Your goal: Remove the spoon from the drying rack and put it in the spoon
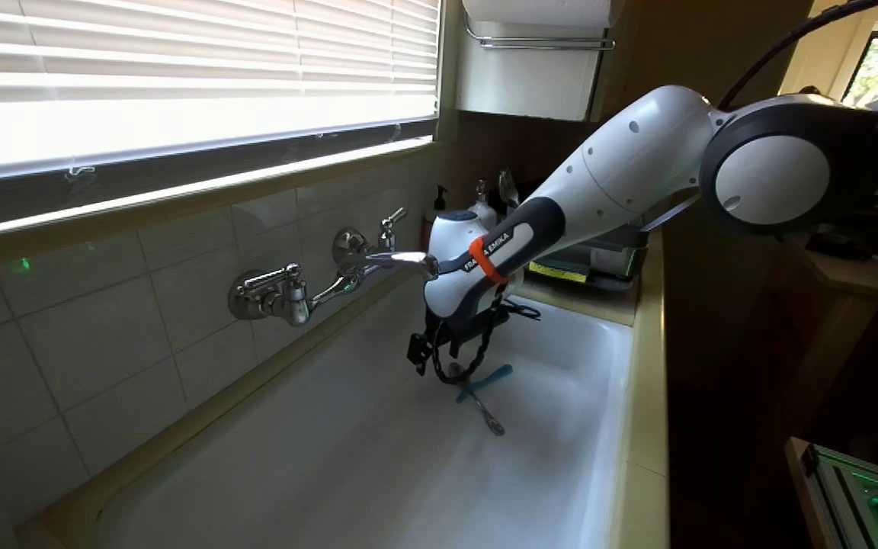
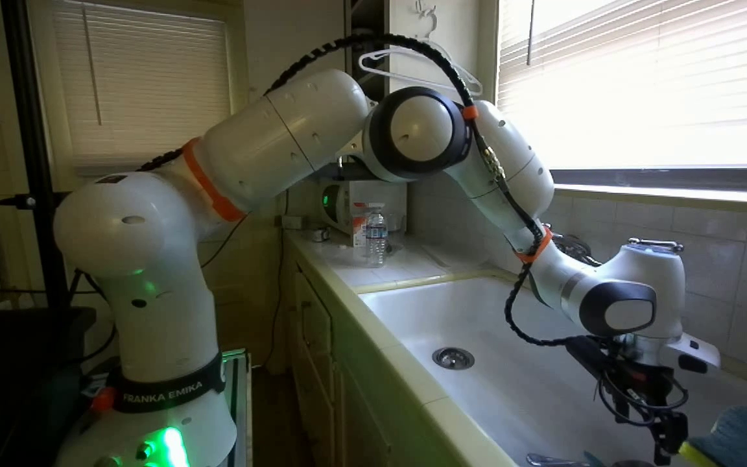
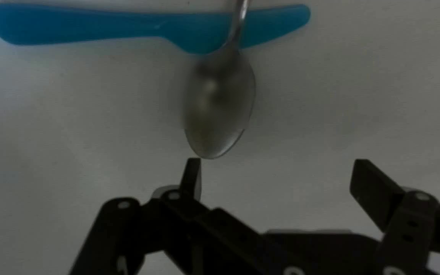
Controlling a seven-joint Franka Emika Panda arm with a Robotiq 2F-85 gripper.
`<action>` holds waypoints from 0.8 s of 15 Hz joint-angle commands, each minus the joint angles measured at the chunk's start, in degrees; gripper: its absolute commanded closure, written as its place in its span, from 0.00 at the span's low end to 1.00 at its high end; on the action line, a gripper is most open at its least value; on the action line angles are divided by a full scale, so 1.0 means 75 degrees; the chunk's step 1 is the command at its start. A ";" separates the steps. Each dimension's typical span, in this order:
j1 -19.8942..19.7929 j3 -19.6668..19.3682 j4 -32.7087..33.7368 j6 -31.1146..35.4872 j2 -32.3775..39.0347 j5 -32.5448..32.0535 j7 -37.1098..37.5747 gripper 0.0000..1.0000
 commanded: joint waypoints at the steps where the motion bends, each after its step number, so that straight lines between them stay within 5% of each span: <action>1: 0.0072 -0.0049 -0.0567 0.0165 -0.0451 -0.0084 0.0013 0.00; 12: 0.0457 -0.0331 -0.2089 -0.0504 -0.2040 -0.0571 0.0043 0.00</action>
